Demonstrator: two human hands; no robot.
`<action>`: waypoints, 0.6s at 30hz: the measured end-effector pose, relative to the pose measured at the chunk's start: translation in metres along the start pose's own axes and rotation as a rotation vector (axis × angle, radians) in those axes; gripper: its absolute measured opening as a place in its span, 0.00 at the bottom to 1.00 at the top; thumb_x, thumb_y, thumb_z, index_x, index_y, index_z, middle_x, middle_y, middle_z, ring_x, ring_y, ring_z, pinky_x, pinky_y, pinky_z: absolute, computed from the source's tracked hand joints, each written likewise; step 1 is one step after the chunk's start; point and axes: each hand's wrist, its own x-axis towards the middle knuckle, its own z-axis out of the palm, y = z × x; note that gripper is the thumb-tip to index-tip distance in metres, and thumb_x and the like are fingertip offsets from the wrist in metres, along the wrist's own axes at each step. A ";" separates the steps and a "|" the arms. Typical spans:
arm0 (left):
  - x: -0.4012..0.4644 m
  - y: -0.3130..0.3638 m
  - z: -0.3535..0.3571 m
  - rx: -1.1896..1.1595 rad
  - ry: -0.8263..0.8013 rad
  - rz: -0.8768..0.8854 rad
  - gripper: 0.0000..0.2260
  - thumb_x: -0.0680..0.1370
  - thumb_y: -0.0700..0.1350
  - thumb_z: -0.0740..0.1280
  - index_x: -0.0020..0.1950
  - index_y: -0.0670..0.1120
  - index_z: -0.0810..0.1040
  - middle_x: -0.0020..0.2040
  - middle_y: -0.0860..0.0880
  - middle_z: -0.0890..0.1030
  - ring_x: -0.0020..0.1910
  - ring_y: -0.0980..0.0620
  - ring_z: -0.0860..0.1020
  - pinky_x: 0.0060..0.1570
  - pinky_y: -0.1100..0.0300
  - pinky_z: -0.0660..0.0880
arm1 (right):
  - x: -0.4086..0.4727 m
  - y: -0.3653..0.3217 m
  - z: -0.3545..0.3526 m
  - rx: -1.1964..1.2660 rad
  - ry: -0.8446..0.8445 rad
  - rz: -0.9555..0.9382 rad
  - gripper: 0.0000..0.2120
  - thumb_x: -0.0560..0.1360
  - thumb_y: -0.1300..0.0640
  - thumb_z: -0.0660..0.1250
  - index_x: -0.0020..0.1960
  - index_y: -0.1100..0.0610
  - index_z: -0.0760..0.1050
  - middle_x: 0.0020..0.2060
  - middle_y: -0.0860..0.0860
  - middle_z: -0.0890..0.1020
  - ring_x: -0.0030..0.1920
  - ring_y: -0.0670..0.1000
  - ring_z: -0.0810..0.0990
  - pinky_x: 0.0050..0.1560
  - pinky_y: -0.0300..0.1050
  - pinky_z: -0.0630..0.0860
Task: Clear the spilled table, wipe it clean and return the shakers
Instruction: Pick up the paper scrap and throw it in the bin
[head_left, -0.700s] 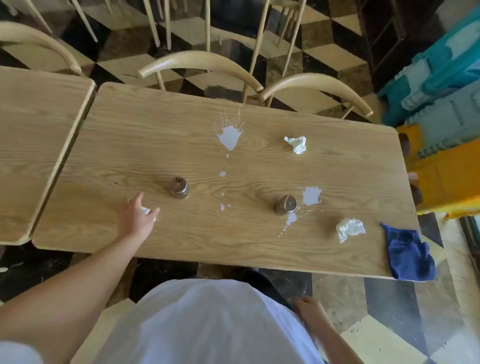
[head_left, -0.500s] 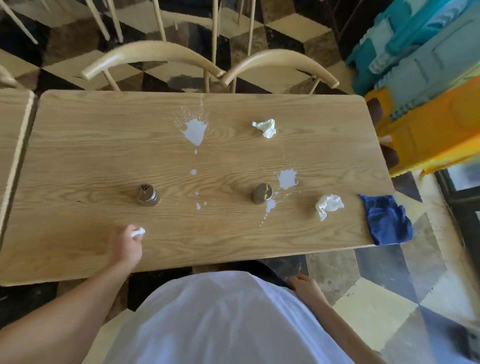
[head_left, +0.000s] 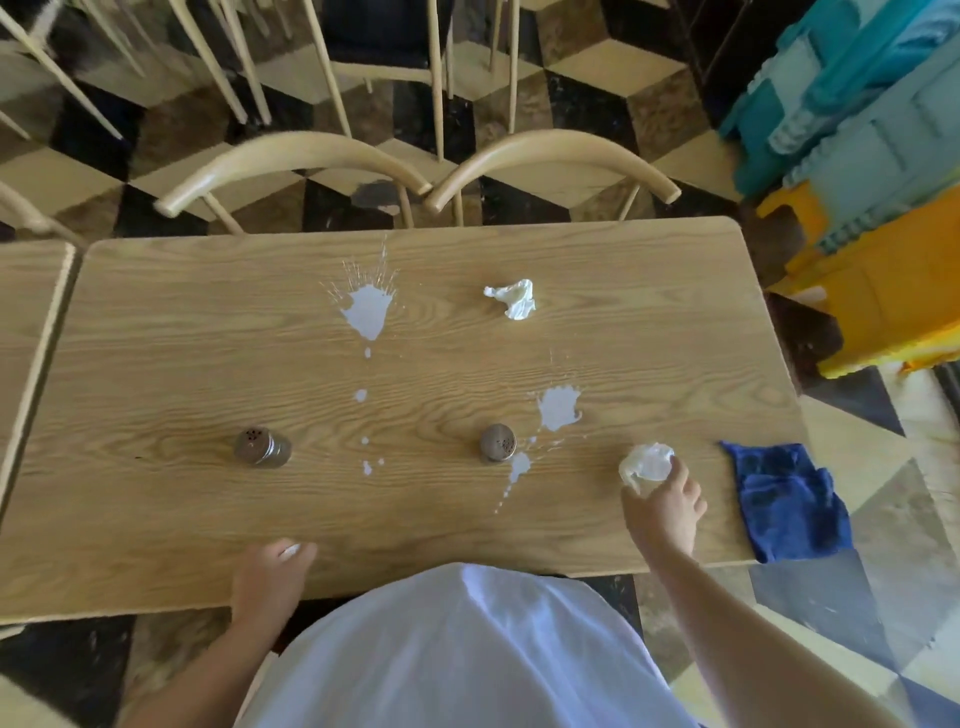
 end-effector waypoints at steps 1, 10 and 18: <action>-0.002 0.007 0.002 -0.011 0.017 -0.025 0.19 0.71 0.54 0.65 0.30 0.39 0.72 0.29 0.39 0.75 0.30 0.45 0.73 0.32 0.55 0.66 | 0.010 -0.006 -0.005 -0.040 -0.015 -0.036 0.36 0.75 0.52 0.68 0.78 0.50 0.55 0.73 0.58 0.64 0.68 0.63 0.64 0.65 0.61 0.68; -0.040 0.039 0.047 0.183 -0.186 0.014 0.14 0.72 0.46 0.67 0.30 0.47 0.65 0.27 0.47 0.69 0.29 0.49 0.67 0.32 0.54 0.61 | 0.067 -0.017 -0.006 -0.275 -0.187 -0.382 0.18 0.79 0.62 0.55 0.65 0.48 0.71 0.62 0.52 0.69 0.52 0.60 0.76 0.47 0.55 0.80; -0.048 0.047 0.049 0.176 -0.254 -0.104 0.14 0.74 0.46 0.66 0.31 0.48 0.65 0.28 0.44 0.73 0.28 0.48 0.70 0.33 0.55 0.62 | 0.136 -0.159 -0.014 -0.081 -0.088 -0.480 0.12 0.83 0.55 0.52 0.56 0.59 0.71 0.39 0.58 0.77 0.39 0.61 0.75 0.38 0.48 0.68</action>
